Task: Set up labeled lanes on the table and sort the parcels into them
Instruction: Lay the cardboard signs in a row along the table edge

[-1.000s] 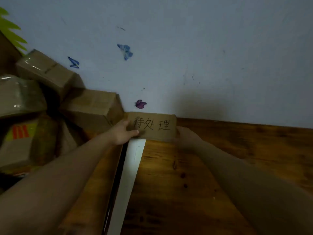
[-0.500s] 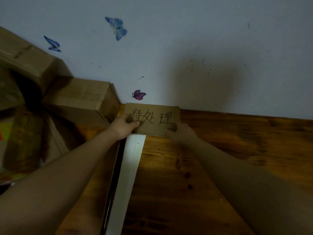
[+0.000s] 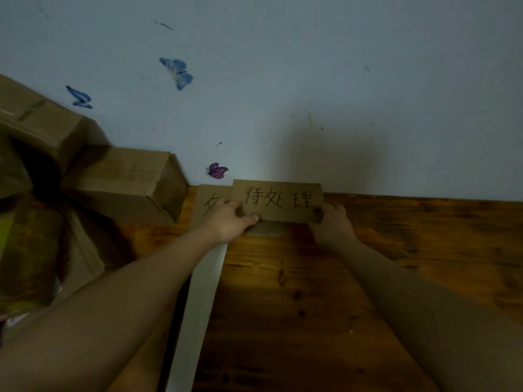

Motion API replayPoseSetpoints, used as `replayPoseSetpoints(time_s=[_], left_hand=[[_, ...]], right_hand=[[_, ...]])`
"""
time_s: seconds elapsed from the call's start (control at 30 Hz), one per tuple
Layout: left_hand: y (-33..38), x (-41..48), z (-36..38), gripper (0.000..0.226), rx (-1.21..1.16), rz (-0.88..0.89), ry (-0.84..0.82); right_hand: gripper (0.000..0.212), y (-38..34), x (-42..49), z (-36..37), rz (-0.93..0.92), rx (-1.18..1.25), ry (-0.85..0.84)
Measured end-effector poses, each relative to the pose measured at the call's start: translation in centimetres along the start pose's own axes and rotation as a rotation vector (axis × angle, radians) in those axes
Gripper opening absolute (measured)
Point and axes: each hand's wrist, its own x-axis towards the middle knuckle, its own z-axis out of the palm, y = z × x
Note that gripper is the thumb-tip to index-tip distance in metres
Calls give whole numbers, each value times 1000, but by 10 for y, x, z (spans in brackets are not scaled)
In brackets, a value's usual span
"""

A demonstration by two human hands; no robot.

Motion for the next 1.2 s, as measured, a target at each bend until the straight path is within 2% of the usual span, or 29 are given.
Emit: replayPoseSetpoints(time_s=[0.3,0.53,0.6,0.7,0.8,1.2], left_hand=[[46,14,69,75,112,107,-199],[55,29,109,87,375,130,-279],[57,31,113,86,488,176,-252],[54,35,103,73,712,315,-108],[37,45,85,68,844,295,-65],[22,41,70,61,914,249,-91]], right_hand=[[54,85,1,-38,153,-72,87],[51,121,15,-42,187,-87,111],[51,127,19,-40,194,-98,84],[55,129,21,-35,178,-160,45],[57,124,22,-28,124,-288,29],[54,108,24,-21,84,-358,6]])
